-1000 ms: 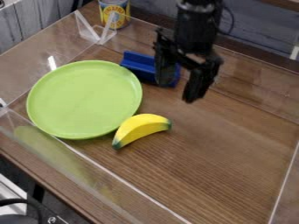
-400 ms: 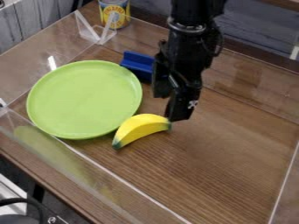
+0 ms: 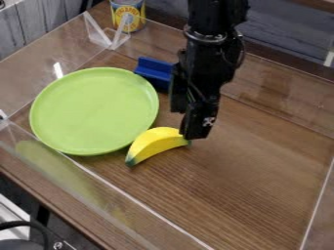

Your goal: Put the banana in the green plate

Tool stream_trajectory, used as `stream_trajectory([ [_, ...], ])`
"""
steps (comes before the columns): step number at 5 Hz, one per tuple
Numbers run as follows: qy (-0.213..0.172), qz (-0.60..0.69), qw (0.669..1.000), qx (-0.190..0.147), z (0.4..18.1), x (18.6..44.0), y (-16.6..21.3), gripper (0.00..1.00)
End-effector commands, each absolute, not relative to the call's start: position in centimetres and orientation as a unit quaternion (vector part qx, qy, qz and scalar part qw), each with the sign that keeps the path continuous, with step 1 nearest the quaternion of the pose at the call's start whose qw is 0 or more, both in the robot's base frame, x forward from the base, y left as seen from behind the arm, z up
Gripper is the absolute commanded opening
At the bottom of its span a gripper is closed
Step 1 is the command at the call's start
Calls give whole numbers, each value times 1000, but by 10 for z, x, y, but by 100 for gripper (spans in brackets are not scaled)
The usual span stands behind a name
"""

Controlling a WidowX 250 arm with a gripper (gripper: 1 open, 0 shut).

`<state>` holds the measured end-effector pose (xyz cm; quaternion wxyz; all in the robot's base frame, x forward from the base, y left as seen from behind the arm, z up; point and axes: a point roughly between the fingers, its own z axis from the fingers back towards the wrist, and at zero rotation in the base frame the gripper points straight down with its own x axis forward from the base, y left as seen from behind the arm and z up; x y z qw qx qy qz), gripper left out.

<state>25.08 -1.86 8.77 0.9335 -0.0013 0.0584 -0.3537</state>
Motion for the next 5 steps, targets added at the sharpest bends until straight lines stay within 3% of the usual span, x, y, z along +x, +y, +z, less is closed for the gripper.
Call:
stream_trajectory([
  [1,35,-349,937,6,97,253,-13,100],
  [3,33,-360,932,11,72,244,-6,100],
  [5,22,-391,920,14,66,237,8,100],
])
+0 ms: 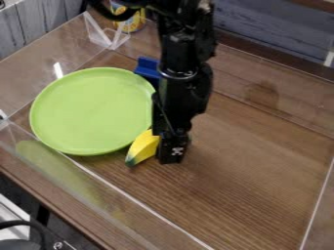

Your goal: Put the banana in the green plate

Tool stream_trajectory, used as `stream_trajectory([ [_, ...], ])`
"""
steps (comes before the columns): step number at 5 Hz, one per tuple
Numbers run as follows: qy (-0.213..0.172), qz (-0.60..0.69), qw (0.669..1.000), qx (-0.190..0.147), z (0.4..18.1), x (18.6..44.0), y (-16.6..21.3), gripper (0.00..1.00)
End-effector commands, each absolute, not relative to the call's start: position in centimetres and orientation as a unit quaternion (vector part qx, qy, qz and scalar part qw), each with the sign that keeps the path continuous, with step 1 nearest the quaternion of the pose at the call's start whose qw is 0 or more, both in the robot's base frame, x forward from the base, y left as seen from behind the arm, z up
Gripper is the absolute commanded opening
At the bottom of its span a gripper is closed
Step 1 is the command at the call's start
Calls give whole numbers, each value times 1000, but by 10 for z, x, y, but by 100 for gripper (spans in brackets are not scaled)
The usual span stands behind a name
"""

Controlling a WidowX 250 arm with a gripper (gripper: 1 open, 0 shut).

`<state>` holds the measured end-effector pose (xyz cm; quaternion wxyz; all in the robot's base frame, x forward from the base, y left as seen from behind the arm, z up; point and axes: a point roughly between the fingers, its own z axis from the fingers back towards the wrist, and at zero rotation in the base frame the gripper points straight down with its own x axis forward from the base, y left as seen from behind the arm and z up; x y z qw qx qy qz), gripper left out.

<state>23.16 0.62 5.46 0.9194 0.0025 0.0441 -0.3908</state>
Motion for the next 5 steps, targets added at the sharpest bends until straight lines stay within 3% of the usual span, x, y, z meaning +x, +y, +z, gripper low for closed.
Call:
stream_trajectory([
  [1,16,-389,921,15,63,242,22,100],
  [2,7,-389,921,16,58,248,34,100],
  [4,-7,-442,897,18,27,272,35,100],
  [5,-14,-443,896,14,27,269,47,100],
])
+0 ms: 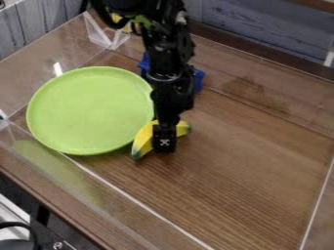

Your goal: Put the banana in the green plate

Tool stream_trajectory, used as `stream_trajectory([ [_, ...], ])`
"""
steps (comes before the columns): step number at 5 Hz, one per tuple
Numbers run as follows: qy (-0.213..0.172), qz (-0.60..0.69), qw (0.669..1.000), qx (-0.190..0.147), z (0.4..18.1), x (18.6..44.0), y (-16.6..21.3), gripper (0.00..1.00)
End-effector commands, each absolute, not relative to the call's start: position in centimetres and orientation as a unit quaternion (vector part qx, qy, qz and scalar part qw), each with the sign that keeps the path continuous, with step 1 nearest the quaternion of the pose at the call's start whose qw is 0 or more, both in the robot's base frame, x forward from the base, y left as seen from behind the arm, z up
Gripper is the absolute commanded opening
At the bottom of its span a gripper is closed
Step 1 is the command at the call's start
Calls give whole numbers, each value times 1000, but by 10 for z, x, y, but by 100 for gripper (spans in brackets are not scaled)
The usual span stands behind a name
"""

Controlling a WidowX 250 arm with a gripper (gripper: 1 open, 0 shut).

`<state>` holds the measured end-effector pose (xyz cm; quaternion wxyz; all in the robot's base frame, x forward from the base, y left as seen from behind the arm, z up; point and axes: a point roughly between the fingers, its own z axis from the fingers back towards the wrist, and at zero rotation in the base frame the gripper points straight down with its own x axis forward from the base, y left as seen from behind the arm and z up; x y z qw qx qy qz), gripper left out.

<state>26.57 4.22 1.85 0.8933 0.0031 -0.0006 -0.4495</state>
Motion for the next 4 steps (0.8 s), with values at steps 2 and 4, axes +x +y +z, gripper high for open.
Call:
stream_trajectory([
  [2,-22,-443,896,8,29,265,58,0],
  [4,-8,-409,912,-4,42,257,68,0],
])
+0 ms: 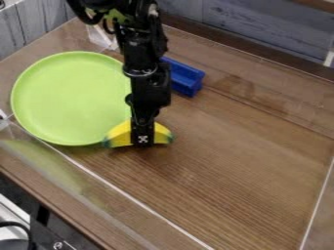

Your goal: Put the banana in the green plate

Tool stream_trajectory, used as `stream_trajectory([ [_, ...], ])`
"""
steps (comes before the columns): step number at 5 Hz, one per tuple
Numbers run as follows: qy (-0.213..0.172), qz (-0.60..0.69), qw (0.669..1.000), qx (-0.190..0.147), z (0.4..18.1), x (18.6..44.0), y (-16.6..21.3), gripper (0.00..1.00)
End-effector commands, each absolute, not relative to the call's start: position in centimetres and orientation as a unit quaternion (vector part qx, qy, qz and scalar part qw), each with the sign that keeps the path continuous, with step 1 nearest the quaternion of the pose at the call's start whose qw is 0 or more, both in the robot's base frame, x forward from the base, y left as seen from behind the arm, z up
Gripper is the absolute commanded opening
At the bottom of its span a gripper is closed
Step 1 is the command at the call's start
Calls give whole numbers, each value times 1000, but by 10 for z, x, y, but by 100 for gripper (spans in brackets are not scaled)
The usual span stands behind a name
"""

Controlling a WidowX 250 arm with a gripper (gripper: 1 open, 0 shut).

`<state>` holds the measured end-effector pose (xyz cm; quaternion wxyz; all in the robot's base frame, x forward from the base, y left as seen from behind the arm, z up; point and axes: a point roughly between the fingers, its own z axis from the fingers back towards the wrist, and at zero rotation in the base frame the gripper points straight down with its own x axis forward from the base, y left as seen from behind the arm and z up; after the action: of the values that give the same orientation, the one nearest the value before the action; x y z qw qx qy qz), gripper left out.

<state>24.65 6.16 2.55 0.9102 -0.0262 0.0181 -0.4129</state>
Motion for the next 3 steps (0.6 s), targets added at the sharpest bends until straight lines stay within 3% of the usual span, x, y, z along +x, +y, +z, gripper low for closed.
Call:
stream_trajectory([
  [1,-3,-375,927,-8,52,253,74,0],
  [3,-2,-308,951,-11,71,246,90,0],
])
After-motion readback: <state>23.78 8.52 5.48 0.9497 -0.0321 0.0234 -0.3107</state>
